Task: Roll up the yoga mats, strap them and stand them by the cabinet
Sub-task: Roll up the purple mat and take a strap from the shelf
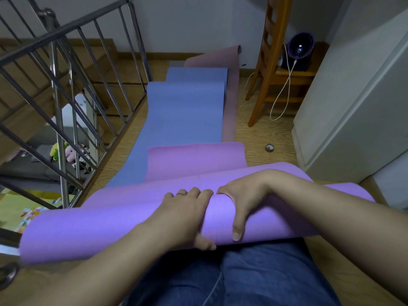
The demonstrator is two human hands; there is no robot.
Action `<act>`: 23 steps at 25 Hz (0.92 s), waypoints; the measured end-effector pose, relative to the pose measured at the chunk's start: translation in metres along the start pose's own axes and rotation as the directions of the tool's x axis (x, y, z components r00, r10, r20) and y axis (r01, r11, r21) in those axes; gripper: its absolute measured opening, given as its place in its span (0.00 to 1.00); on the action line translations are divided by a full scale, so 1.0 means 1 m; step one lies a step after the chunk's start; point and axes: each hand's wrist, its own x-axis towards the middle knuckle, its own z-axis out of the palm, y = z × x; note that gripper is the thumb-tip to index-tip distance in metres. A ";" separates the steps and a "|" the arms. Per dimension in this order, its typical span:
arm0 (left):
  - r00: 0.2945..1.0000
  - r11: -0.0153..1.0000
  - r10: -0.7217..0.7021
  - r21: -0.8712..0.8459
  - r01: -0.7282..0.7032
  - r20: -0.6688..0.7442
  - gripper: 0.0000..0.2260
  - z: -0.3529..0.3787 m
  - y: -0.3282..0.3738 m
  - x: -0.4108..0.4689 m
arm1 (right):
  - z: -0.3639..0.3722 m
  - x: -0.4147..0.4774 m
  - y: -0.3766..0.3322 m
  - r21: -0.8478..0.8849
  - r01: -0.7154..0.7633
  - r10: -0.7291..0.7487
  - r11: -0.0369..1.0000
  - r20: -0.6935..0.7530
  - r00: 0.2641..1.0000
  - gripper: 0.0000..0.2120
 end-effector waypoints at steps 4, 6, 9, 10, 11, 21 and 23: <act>0.991 0.966 0.011 -0.257 0.024 0.132 0.45 -0.009 -0.020 0.017 | 0.026 -0.004 -0.009 -0.183 -0.084 0.026 0.980 -0.296 0.955 0.44; 0.974 0.935 0.045 -0.354 0.037 0.221 0.44 -0.016 -0.030 0.030 | 0.055 -0.004 -0.016 -0.364 -0.164 -0.066 0.917 -0.543 0.837 0.48; 0.976 0.934 0.037 -0.354 0.042 0.215 0.44 -0.017 -0.027 0.037 | 0.060 -0.001 -0.011 -0.393 -0.177 -0.106 0.902 -0.600 0.793 0.46; 0.988 0.952 0.005 -0.302 0.043 0.156 0.44 -0.015 -0.023 0.036 | 0.053 -0.001 -0.006 -0.359 -0.141 -0.100 0.923 -0.577 0.811 0.46; 0.997 0.979 -0.034 -0.200 0.048 0.071 0.45 -0.012 -0.017 0.032 | 0.044 0.000 -0.002 -0.312 -0.099 -0.093 0.945 -0.545 0.833 0.47; 0.974 0.995 -0.098 -0.004 0.099 -0.206 0.43 0.002 -0.015 0.024 | 0.066 0.016 0.011 -0.433 -0.172 -0.250 0.885 -0.754 0.607 0.51; 0.984 0.995 -0.096 -0.035 0.091 -0.148 0.42 -0.005 -0.014 0.029 | 0.058 0.014 0.014 -0.411 -0.181 -0.197 0.894 -0.722 0.664 0.48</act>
